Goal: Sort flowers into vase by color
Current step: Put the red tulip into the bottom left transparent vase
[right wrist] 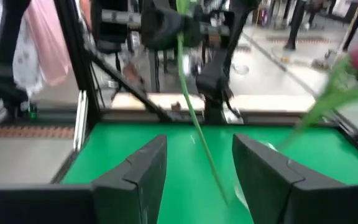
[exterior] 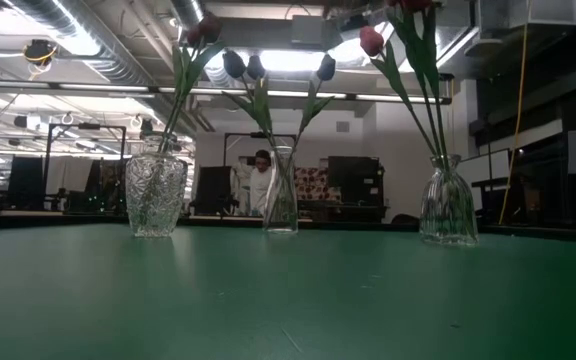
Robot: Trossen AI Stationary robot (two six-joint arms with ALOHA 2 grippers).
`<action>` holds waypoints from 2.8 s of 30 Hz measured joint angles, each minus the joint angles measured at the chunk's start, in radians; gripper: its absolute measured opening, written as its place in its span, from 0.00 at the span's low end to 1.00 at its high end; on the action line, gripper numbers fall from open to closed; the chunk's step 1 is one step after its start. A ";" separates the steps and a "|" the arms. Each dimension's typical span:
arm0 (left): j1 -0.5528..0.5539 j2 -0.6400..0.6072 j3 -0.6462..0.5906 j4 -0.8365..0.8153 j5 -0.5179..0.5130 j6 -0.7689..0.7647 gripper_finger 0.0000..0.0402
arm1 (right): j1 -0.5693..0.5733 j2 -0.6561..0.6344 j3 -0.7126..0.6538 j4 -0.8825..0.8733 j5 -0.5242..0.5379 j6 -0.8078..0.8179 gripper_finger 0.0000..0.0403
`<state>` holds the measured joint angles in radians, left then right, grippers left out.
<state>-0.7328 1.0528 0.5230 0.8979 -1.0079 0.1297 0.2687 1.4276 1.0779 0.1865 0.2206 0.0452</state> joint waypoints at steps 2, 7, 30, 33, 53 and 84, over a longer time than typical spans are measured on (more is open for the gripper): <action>-0.010 -0.056 0.000 -0.092 0.001 -0.037 0.03 | 0.000 -0.072 0.000 -0.111 0.001 0.001 0.46; -0.029 -0.211 0.000 -0.377 0.075 -0.187 0.03 | 0.000 -0.261 0.000 -0.314 -0.032 -0.006 0.46; 0.169 -0.401 0.000 -0.733 -0.034 -0.309 0.03 | 0.000 -0.657 0.000 -0.757 0.031 0.063 0.46; 0.186 -0.427 0.000 -0.715 -0.022 -0.311 0.03 | 0.000 -0.693 0.000 -0.788 0.051 0.081 0.46; 0.188 -0.474 0.286 -1.412 0.000 -0.750 0.03 | 0.000 -0.812 0.000 -0.955 0.060 0.145 0.46; 0.373 -0.357 0.253 -1.378 0.099 -0.723 0.03 | -0.001 -0.868 -0.118 -0.892 0.083 0.172 0.46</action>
<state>-0.3594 0.6960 0.7757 -0.4805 -0.9093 -0.5934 0.2680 0.5596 0.9599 -0.7052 0.3038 0.2171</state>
